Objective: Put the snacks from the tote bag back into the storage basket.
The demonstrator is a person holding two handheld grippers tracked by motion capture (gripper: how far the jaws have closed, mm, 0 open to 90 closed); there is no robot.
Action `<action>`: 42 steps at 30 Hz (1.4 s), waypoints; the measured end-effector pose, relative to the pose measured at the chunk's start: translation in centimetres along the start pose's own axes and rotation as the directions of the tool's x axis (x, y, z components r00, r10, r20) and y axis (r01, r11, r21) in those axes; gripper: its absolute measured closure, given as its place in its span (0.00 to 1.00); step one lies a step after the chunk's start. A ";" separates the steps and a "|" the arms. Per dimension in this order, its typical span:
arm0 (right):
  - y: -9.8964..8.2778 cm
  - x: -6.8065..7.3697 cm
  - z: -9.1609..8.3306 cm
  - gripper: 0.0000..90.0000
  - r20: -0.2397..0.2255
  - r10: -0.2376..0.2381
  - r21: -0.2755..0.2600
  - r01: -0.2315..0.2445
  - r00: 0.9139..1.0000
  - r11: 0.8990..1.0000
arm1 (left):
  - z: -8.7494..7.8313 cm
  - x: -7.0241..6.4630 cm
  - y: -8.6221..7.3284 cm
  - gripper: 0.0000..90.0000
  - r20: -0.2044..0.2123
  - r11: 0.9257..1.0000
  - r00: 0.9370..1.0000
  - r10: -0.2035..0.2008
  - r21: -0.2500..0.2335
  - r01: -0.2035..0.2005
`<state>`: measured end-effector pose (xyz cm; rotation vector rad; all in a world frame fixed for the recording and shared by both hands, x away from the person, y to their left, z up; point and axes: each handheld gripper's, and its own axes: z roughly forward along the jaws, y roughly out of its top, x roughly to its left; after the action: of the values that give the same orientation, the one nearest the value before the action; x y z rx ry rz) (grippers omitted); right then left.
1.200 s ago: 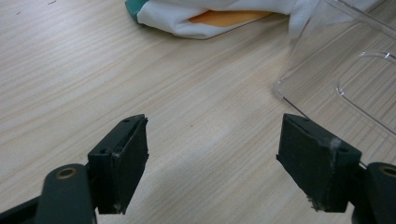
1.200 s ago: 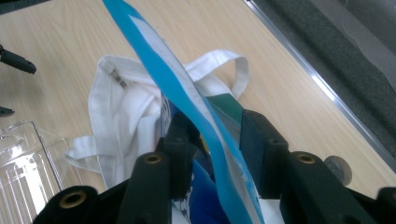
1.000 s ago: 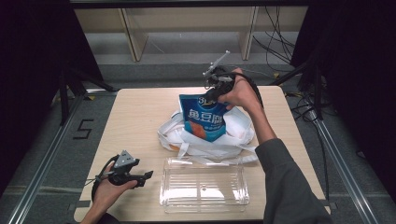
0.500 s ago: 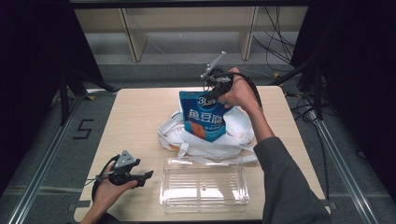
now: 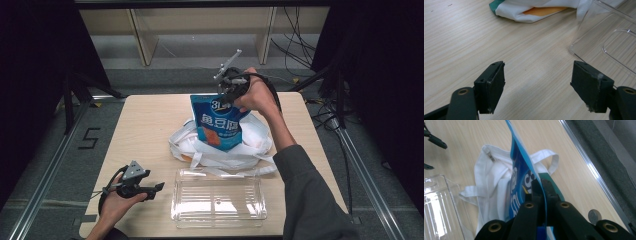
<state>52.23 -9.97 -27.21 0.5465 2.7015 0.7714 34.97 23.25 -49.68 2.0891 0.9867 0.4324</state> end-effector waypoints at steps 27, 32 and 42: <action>2.4 3.8 -8.1 1.00 0.065 -0.065 -0.040 0.067 0.996 0.997 | 0.1 0.1 0.0 0.28 -0.002 1.000 1.000 -0.011 -0.010 0.011; 2.4 5.5 -9.4 1.00 0.044 -0.101 -0.048 0.103 0.994 0.993 | 0.1 0.1 0.0 0.28 0.001 1.000 1.000 -0.023 -0.001 0.023; 1.7 8.3 -10.8 1.00 0.005 -0.161 -0.053 0.161 0.987 0.985 | 0.2 0.0 0.1 0.28 0.004 0.999 1.000 -0.030 -0.015 0.030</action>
<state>41.36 -9.91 -18.75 0.3107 2.6756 0.7961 35.08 23.15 -49.74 2.0585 1.0089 0.4189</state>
